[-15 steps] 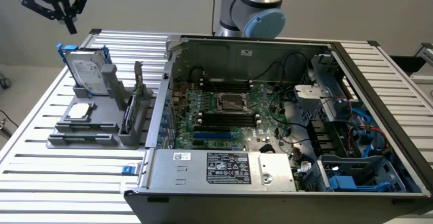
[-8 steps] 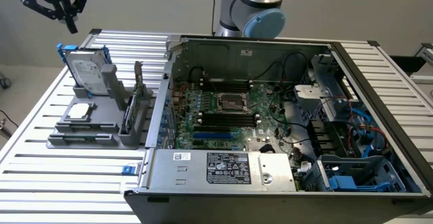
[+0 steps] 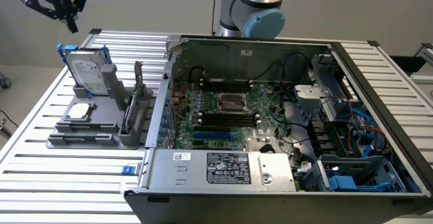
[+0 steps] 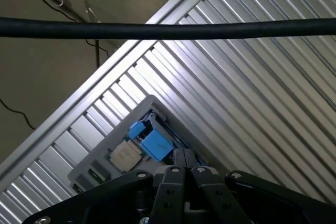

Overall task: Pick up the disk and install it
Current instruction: 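Pick up the disk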

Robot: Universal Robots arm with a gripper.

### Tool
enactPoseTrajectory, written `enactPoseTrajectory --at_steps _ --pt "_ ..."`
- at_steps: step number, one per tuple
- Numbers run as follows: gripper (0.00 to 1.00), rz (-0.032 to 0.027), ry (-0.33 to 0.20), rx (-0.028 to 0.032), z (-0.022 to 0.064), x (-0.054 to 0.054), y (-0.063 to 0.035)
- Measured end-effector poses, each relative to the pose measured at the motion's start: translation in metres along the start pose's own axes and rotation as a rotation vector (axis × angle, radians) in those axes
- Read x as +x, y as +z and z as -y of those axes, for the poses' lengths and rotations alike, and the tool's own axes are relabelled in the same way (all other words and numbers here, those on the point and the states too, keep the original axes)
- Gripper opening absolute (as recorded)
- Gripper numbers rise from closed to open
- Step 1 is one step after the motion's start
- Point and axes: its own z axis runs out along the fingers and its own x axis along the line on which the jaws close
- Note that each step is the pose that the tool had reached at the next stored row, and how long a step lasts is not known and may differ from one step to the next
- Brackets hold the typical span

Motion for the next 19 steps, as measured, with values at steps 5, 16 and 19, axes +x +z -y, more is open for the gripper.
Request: enactPoseTrajectory --at_steps 5,16,19 --pt "0.11 -0.0032 -0.079 -0.0012 -0.0001 -0.0002 0.0" --pt "0.11 -0.0128 -0.277 -0.0026 -0.0006 -0.0006 0.0001" --pt "0.11 -0.0156 -0.331 -0.0031 -0.0006 -0.0007 0.0001"
